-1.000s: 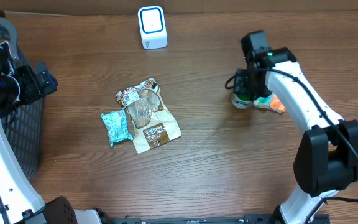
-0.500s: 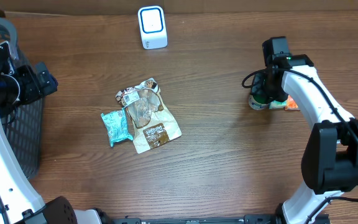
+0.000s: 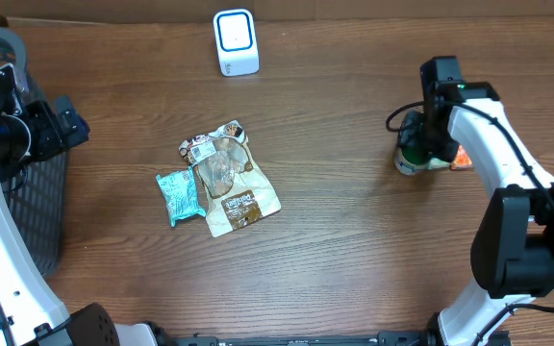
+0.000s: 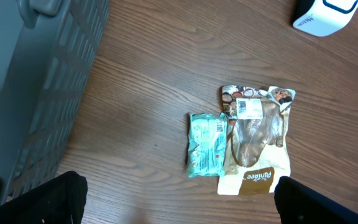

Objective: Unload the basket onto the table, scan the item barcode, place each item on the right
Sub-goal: 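Carry the jar right and set it down near the Kleenex packs, release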

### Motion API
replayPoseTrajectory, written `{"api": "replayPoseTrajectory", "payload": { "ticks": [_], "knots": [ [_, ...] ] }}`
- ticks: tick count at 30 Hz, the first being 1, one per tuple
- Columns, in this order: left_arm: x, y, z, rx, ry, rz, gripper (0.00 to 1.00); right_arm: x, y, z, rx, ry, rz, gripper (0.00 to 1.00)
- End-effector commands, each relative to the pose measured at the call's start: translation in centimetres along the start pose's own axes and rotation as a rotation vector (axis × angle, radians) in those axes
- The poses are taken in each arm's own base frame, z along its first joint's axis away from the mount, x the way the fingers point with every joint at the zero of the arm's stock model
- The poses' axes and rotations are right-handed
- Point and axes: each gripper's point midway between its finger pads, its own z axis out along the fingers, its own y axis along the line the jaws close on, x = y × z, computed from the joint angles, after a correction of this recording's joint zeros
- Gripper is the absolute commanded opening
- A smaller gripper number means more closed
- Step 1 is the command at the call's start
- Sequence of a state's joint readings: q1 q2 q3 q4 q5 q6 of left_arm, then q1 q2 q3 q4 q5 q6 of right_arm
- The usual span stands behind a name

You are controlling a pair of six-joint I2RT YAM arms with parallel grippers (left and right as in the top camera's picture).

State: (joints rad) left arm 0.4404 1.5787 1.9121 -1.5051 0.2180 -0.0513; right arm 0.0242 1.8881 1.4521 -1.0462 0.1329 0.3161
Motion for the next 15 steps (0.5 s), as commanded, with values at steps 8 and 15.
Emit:
{"api": "replayPoseTrajectory", "payload": {
  "ticks": [8,15],
  "knots": [
    [-0.3,-0.4,-0.3,0.016,-0.011,0.019,0.99,-2.9,5.7,-10.6,-0.251,-0.079,-0.159,0.80],
    [-0.3,-0.4,-0.3,0.016,-0.011,0.019,1.00,-0.4,13.5,-12.8,-0.540,-0.053,-0.318,0.99]
  ]
}}
